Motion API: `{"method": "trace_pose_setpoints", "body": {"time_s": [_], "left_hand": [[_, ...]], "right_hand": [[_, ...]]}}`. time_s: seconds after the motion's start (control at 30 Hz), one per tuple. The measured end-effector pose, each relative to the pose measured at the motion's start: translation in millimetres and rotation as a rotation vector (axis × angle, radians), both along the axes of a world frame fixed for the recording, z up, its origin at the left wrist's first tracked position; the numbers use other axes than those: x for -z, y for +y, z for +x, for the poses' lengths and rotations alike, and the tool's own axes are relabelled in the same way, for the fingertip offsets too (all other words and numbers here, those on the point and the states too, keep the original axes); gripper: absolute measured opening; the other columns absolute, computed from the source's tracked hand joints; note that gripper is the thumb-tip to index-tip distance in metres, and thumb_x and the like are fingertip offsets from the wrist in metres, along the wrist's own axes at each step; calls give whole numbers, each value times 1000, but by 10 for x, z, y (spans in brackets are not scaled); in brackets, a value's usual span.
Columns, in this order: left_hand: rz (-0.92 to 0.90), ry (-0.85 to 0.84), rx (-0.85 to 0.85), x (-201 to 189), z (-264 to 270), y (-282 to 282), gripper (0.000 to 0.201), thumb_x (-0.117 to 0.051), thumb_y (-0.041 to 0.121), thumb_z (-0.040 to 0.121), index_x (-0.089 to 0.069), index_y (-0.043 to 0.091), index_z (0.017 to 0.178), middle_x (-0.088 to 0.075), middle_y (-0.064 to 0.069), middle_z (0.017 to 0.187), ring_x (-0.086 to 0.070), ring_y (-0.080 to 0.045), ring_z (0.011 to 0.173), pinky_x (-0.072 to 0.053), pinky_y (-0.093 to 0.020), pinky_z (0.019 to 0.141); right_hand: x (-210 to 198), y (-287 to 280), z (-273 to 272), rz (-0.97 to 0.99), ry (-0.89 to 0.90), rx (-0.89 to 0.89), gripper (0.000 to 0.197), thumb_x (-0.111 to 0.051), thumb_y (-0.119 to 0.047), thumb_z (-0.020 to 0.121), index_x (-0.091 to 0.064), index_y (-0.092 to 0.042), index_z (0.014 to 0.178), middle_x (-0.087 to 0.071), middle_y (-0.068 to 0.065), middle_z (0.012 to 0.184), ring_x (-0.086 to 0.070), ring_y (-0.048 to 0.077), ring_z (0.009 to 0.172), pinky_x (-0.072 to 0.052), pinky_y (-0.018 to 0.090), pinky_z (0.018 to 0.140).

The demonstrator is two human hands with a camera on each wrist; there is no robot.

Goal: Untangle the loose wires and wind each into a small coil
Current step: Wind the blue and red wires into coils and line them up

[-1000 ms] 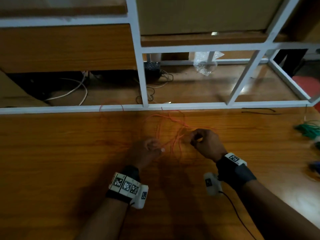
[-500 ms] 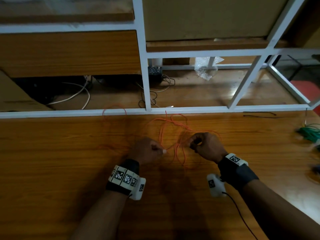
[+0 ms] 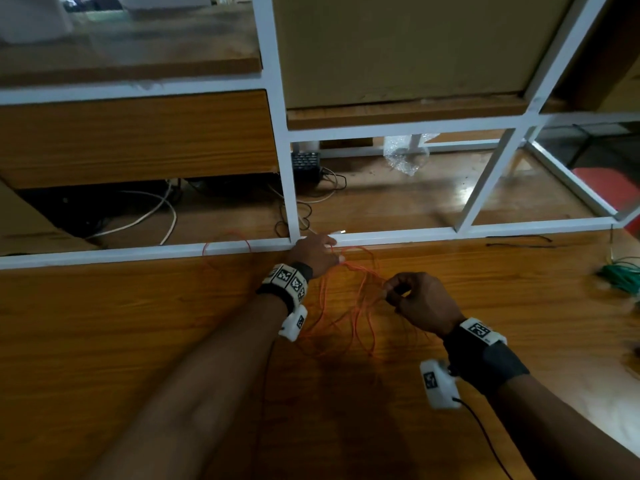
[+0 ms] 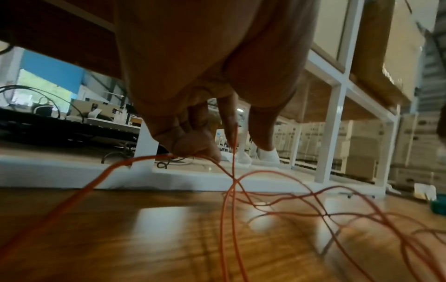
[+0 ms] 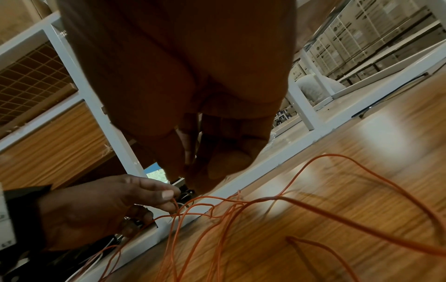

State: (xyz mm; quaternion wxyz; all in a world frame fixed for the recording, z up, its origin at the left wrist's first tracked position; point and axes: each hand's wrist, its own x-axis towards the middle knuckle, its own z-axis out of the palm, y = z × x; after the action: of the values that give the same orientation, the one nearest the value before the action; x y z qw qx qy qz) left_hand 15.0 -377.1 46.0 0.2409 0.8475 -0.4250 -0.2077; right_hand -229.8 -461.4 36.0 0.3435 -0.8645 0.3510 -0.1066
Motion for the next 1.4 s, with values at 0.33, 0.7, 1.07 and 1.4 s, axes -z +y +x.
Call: {"method": "trace_pose_setpoints", "body": {"time_s": [0.33,0.7,1.07,1.4], "left_hand": [[-644,331,-20,-944,-151,355,14,-69,18,94,-75,9,102,-77,-4,86,-71,-12,74,-52,-27,58],[-1033,646,64,-1977,-307,791,19,-55,13,101,-66,5,115,-73,-4,93,-69,-20,90,-57,-28,71],[-276,190,298,-681,-1096,735,54,-80,50,79,-65,32,128,-67,19,119,-60,6,109,-51,-26,95],[-618,291,376,-1004,-1096,527,5,-75,34,85,-78,31,89,-76,15,85,-71,-7,79,-57,-25,71]], "right_hand": [[-353,-65,315,28,-56,-6,69,-77,-51,87,-47,-31,146,-52,-16,126,-67,10,93,-54,32,81],[-1001,385,646,514,-451,-318,18,-61,-20,104,-71,-9,113,-76,11,87,-70,26,75,-54,34,59],[-1447,-1,14,907,-916,198,28,-38,-26,112,-59,-9,121,-46,1,68,-32,9,48,-26,21,39],[-1527,-360,-871,759,-994,494,33,-40,-33,110,-60,-14,127,-41,-5,68,-30,9,52,-23,23,45]]}}
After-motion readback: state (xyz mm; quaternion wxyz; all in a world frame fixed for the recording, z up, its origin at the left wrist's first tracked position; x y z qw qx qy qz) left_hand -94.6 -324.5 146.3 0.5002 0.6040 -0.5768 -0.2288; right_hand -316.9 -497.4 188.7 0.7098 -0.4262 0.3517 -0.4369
